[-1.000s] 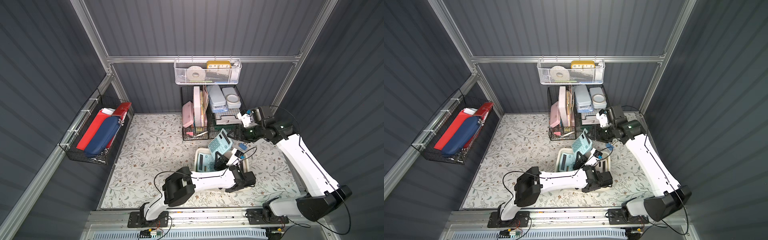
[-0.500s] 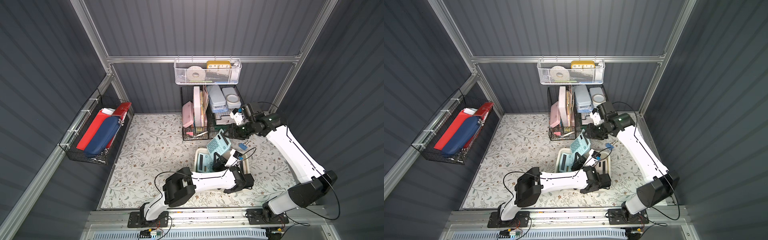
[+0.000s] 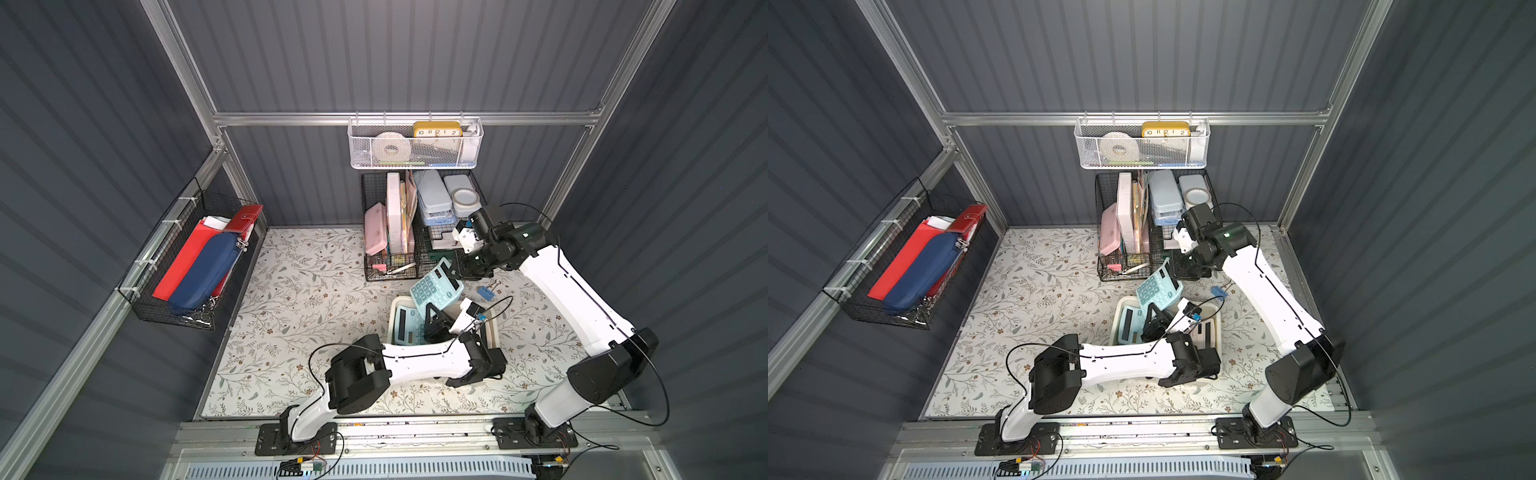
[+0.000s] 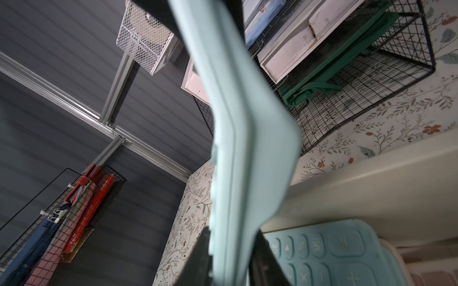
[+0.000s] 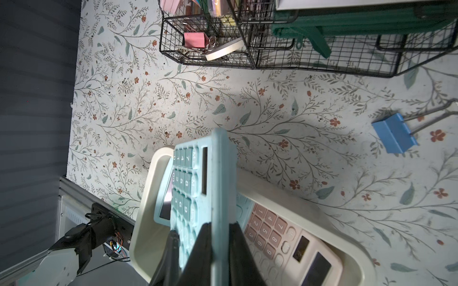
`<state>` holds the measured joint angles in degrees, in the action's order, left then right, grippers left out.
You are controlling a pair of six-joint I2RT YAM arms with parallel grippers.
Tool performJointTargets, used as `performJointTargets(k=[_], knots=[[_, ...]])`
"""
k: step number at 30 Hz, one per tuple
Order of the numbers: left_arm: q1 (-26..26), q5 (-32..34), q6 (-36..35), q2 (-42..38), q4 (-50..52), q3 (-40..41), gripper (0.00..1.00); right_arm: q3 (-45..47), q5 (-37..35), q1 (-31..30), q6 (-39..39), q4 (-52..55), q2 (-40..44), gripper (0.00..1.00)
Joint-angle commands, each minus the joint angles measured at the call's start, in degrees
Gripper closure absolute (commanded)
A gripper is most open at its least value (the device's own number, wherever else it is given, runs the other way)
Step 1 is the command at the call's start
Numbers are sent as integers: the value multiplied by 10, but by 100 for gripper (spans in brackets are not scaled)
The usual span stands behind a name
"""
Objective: Put the calculator in the storage box
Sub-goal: Pick up the calculator at the center of the board.
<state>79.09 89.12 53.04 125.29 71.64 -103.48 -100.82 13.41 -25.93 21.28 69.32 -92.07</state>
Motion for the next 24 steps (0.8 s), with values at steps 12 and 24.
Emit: performJointTargets(k=[12, 24], knots=[[1, -31, 27, -80, -7, -24, 1, 40, -84, 83, 69, -84, 153, 100], [-14, -79, 89, -163, -16, 6, 1, 140, -126, 124, 81, -99, 259, 100]])
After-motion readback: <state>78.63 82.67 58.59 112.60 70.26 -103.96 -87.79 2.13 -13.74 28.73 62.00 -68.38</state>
